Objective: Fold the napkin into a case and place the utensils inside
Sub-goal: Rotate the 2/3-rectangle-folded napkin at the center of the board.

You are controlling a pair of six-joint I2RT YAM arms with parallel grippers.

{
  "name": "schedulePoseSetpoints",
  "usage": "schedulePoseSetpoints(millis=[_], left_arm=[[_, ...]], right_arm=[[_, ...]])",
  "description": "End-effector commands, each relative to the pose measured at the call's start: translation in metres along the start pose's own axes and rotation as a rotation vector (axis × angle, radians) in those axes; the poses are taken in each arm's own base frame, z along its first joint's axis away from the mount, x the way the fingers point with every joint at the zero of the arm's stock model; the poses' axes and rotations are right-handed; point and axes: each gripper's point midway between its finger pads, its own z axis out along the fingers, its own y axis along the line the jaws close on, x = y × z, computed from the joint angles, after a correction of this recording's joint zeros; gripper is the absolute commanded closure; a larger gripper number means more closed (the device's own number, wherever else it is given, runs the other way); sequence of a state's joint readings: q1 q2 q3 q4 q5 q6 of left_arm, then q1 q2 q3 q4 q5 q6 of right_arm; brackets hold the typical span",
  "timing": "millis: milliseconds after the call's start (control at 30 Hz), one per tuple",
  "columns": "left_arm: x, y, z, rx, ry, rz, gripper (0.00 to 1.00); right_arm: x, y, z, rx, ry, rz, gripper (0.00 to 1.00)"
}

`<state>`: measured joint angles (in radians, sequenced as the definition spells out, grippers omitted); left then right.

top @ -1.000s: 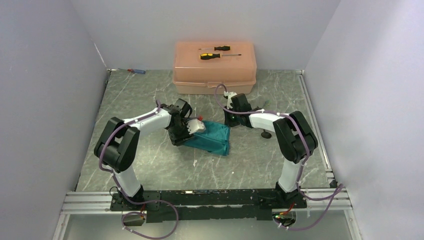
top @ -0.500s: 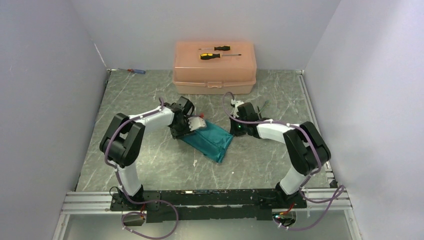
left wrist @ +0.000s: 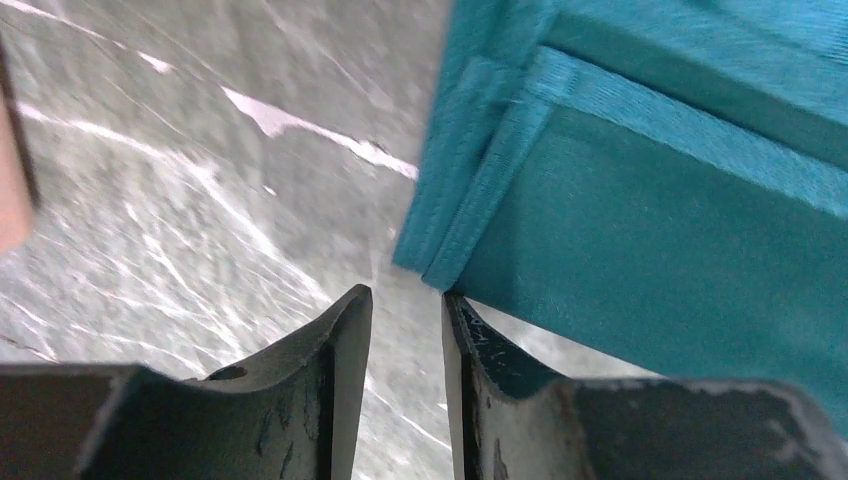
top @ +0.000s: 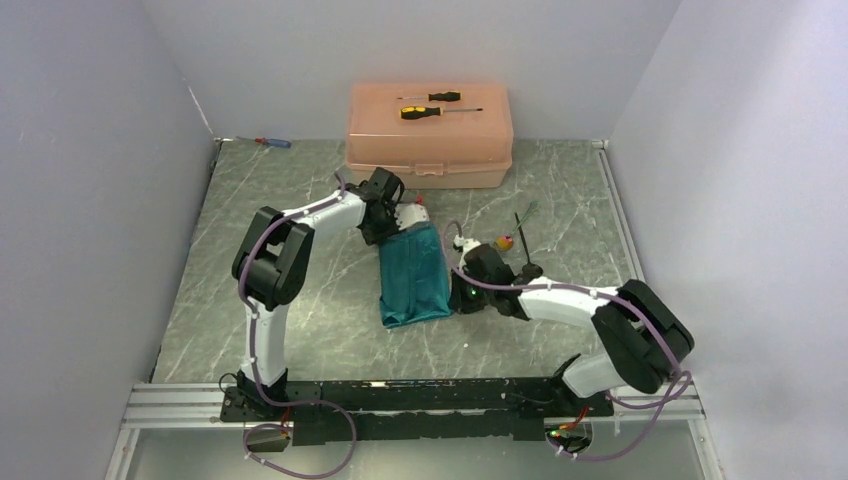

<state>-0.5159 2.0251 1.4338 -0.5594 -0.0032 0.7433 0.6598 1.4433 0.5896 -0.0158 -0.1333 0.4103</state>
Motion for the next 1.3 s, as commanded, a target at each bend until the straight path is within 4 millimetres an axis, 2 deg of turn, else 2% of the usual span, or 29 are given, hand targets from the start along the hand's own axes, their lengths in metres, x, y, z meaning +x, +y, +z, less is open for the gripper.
schedulePoseSetpoints(millis=[0, 67, 167, 233, 300, 433, 533, 667, 833, 967, 1167, 1267], left_arm=[[-0.018, 0.010, 0.015, -0.003, -0.037, -0.023, 0.63], [-0.022, 0.014, 0.018, -0.008, -0.040, -0.028, 0.62], [-0.030, 0.022, 0.013, -0.027, -0.056, -0.039, 0.60], [-0.035, 0.025, 0.003, -0.025, -0.062, -0.053, 0.58], [-0.038, 0.027, -0.015, -0.005, -0.067, -0.075, 0.54], [-0.026, 0.008, -0.049, 0.081, -0.047, -0.119, 0.53], [-0.005, -0.019, -0.057, 0.171, -0.004, -0.151, 0.54], [0.018, -0.048, -0.046, 0.229, 0.028, -0.195, 0.56], [0.021, -0.070, -0.030, 0.298, 0.034, -0.269, 0.58], [0.011, -0.073, -0.015, 0.314, 0.023, -0.291, 0.59], [-0.017, -0.062, 0.013, 0.320, -0.003, -0.313, 0.61], [-0.033, -0.050, 0.021, 0.317, -0.017, -0.317, 0.61]], right_arm=[[0.032, 0.017, -0.008, -0.013, 0.035, 0.086, 0.90], [0.035, 0.019, -0.014, -0.009, 0.028, 0.101, 0.87], [0.024, 0.019, -0.026, 0.009, -0.016, 0.104, 0.80], [0.012, 0.018, -0.037, 0.033, -0.052, 0.080, 0.74], [-0.004, 0.015, -0.047, 0.064, -0.096, 0.038, 0.68], [-0.016, 0.013, -0.051, 0.071, -0.122, 0.033, 0.64], [-0.010, 0.009, -0.042, 0.083, -0.101, 0.039, 0.66], [0.007, -0.002, -0.030, 0.116, -0.060, 0.062, 0.75], [0.024, 0.004, -0.025, 0.064, -0.025, 0.080, 0.81], [0.042, 0.017, -0.023, 0.006, 0.021, 0.081, 0.84], [0.064, 0.046, -0.013, -0.079, 0.086, 0.035, 0.85], [0.063, 0.064, -0.005, -0.122, 0.090, 0.002, 0.85]])
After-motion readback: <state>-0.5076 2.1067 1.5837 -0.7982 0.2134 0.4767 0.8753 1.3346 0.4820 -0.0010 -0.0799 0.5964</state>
